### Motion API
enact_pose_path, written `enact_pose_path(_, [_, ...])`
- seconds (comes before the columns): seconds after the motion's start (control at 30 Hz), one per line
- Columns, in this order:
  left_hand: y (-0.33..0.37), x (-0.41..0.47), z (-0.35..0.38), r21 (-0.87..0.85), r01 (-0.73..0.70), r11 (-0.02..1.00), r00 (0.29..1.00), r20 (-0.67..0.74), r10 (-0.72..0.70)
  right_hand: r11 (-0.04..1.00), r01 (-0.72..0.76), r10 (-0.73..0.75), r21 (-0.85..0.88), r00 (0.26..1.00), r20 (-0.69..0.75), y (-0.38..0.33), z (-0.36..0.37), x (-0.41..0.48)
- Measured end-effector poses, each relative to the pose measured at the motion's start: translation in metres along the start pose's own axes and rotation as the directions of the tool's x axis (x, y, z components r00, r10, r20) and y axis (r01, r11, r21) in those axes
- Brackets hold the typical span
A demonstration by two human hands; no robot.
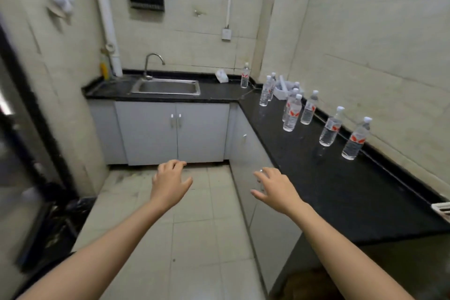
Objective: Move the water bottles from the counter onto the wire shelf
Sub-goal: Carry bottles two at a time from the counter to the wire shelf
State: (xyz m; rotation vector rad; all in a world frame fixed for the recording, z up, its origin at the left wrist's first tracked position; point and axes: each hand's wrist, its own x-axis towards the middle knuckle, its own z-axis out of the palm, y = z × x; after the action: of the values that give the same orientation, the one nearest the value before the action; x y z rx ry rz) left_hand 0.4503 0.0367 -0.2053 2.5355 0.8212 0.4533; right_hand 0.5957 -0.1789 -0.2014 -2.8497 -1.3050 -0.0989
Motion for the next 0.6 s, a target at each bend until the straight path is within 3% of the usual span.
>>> enact_pose_path(0.27, [-0.090, 0.023, -0.037, 0.060, 0.003, 0.998, 1.000, 0.027, -0.005, 0.999, 0.033, -0.032, 0.011, 0.998, -0.047, -0.107, 0.018, 0.043])
enact_pose_path(0.37, [-0.098, 0.036, -0.032, 0.042, -0.010, 0.999, 0.999, 0.053, 0.007, 0.998, -0.019, 0.019, -0.054, 1.000, 0.012, -0.114, 0.022, 0.059])
enact_pose_path(0.43, [-0.101, 0.046, -0.028, 0.030, -0.014, 0.999, 0.998, 0.057, 0.012, 0.993, 0.024, -0.029, -0.113, 0.998, -0.046, -0.116, 0.023, 0.074])
enact_pose_path(0.6, [-0.113, 0.085, -0.021, 0.062, -0.019, 0.998, 0.997, 0.071, 0.015, 0.996, 0.089, -0.089, -0.008, 0.995, -0.044, -0.113, 0.029, 0.129])
